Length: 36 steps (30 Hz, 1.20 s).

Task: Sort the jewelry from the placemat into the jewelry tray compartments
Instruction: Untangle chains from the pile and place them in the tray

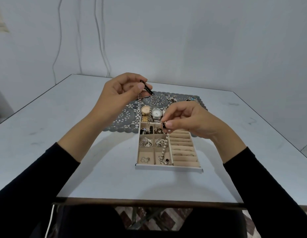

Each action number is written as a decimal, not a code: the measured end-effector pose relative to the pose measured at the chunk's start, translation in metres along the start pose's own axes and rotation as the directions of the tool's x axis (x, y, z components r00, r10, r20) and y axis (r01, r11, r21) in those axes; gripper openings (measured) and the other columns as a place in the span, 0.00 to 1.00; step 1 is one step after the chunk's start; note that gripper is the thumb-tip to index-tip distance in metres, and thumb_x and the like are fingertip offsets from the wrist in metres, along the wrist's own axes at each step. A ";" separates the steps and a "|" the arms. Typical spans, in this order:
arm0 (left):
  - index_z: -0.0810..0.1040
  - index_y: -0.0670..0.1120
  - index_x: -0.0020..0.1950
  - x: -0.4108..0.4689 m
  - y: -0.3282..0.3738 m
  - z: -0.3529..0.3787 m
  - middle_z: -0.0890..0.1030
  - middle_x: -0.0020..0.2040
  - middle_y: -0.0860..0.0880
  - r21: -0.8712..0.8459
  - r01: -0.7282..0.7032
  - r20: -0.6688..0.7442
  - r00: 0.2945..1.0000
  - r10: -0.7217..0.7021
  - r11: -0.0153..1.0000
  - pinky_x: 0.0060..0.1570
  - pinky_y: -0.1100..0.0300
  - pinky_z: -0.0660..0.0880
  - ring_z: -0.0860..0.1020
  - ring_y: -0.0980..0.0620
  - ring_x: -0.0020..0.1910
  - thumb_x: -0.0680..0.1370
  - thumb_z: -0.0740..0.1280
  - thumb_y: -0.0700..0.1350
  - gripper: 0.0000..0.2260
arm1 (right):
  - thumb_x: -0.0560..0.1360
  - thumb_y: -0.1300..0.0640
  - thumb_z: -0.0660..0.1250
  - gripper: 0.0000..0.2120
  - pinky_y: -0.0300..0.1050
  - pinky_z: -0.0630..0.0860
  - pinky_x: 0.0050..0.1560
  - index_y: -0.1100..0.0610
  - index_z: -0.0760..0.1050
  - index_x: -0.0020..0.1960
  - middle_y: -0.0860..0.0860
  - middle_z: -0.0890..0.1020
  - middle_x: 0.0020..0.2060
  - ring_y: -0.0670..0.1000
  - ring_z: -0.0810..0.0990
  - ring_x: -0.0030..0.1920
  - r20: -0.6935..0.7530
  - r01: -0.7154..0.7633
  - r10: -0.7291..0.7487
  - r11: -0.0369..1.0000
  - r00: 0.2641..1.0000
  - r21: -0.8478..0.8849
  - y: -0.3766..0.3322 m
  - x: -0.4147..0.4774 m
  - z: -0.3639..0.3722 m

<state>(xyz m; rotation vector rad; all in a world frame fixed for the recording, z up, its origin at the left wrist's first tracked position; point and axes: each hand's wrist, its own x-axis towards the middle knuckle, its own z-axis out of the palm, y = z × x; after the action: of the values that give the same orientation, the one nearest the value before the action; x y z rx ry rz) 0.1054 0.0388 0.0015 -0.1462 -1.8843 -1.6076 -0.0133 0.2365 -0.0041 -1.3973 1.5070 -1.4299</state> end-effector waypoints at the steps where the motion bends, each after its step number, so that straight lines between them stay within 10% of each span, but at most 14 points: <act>1: 0.79 0.45 0.53 0.000 -0.001 0.000 0.86 0.46 0.51 -0.001 0.001 0.001 1.000 -0.001 1.000 0.50 0.62 0.78 0.84 0.54 0.44 0.79 0.65 0.37 0.06 | 0.69 0.66 0.71 0.06 0.41 0.80 0.42 0.59 0.82 0.46 0.54 0.84 0.38 0.52 0.83 0.39 0.007 -0.010 0.011 1.000 1.000 -0.017 0.001 -0.001 -0.001; 36: 0.78 0.45 0.54 0.011 0.000 -0.004 0.86 0.46 0.50 -0.039 -0.008 -0.018 1.000 0.008 0.999 0.53 0.59 0.78 0.84 0.54 0.43 0.80 0.65 0.37 0.05 | 0.69 0.64 0.75 0.09 0.39 0.79 0.49 0.62 0.83 0.50 0.53 0.86 0.41 0.52 0.85 0.44 0.105 -0.228 0.300 0.871 0.948 -0.435 0.008 -0.008 0.006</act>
<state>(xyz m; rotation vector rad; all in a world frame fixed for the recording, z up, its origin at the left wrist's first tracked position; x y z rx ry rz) 0.0984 0.0321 0.0072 -0.1555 -1.8376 -1.6355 -0.0080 0.2409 -0.0142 -1.4394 1.8805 -0.8243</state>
